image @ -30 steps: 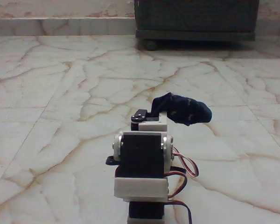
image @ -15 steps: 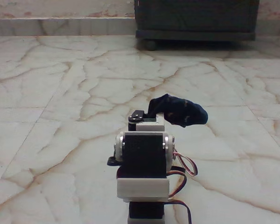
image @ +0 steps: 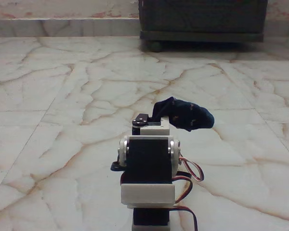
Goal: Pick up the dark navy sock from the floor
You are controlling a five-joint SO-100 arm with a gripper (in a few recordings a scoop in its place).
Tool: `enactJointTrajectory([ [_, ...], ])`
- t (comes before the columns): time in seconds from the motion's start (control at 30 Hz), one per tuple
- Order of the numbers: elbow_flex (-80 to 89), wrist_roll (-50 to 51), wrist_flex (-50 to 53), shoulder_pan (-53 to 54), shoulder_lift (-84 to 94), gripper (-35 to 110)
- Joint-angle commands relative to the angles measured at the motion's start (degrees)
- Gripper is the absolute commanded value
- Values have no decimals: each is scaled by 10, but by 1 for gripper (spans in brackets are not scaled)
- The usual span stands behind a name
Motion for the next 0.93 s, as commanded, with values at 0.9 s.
enactJointTrajectory([
  [0.9, 0, -16, -4, -6, 14, 0],
])
